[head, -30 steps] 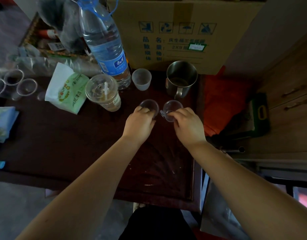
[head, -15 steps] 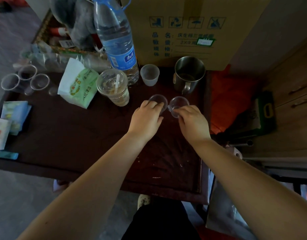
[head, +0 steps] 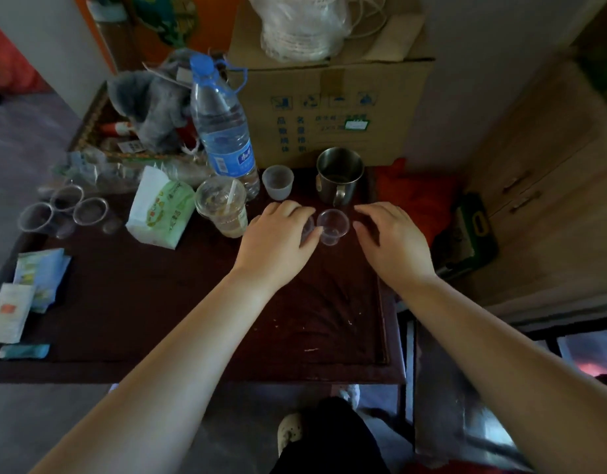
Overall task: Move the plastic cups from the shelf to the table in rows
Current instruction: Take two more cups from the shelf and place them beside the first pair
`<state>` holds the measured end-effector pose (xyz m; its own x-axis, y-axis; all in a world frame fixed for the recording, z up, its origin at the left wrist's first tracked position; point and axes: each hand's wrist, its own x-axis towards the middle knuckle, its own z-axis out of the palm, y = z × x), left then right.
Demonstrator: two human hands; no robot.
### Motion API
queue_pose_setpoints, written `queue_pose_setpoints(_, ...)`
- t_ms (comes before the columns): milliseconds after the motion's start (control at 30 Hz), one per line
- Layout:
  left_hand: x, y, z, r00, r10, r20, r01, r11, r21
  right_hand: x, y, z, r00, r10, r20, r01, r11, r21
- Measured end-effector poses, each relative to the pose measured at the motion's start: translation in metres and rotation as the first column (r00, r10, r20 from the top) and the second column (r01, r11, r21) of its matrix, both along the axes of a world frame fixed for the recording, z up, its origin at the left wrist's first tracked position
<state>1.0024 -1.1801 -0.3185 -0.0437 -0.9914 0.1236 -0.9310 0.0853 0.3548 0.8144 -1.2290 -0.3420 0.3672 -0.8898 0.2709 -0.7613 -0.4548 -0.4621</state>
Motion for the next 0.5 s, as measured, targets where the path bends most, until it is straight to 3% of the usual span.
queue_pose_setpoints(267,-0.035,0.049,0.100,0.966,-0.234,0.113,0.249,0.959,-0.138,-0.046,0.091,0.113,0.987,-0.155,-0.041,0.145,0.972,-0.183)
queue_pose_setpoints(500,-0.100,0.101,0.184,0.886,-0.442,0.138,0.463,0.844,-0.272,-0.104,0.188,0.202,0.930,-0.362,-0.056,0.327,0.890,-0.319)
